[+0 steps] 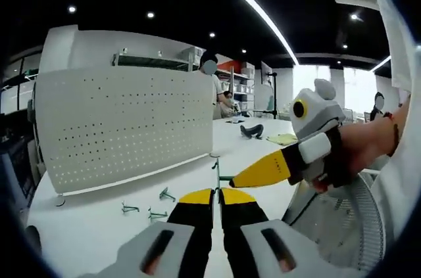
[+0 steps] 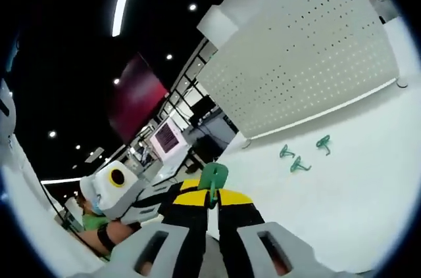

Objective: Insert the hook assembly into the mounting plate slot until the hook locks in place.

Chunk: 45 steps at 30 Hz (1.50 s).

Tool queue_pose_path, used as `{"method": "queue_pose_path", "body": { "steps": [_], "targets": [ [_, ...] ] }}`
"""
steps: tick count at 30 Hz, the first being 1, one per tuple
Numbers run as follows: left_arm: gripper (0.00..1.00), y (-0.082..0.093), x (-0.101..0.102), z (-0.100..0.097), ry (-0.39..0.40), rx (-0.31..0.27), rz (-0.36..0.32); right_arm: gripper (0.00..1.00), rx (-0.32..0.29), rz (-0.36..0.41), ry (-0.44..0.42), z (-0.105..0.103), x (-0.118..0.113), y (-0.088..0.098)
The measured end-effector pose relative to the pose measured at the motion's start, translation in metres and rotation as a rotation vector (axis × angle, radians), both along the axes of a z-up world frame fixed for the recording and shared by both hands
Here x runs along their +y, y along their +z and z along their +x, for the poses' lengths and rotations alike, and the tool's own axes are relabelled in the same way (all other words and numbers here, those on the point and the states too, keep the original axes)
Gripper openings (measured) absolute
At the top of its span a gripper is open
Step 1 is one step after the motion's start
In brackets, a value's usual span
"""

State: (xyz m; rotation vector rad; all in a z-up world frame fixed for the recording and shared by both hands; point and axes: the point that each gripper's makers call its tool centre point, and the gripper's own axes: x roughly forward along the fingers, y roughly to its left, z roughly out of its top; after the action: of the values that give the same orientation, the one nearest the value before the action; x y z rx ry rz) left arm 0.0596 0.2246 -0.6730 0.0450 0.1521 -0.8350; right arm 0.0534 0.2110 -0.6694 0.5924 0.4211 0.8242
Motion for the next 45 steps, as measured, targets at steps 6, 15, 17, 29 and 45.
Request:
{"method": "queue_pose_path", "body": {
  "steps": [6,15,17,29,45],
  "targets": [
    [0.04,0.005,0.001,0.001,0.01,-0.025,-0.018,0.02,0.011,0.041,-0.002,-0.001,0.002,0.007],
    [0.07,0.0,0.006,0.003,0.036,0.019,-0.028,0.01,0.042,-0.001,0.02,0.002,0.008,0.009],
    [0.12,0.0,0.007,0.004,0.044,0.022,-0.029,0.01,0.035,-0.006,0.009,0.005,0.007,0.011],
    [0.16,-0.003,0.011,0.006,0.044,0.064,-0.088,0.01,-0.041,-0.11,-0.05,0.023,-0.008,0.014],
    [0.24,0.006,0.007,0.015,0.01,0.046,-0.087,0.01,-0.128,-0.175,-0.209,0.074,-0.048,0.034]
  ]
}}
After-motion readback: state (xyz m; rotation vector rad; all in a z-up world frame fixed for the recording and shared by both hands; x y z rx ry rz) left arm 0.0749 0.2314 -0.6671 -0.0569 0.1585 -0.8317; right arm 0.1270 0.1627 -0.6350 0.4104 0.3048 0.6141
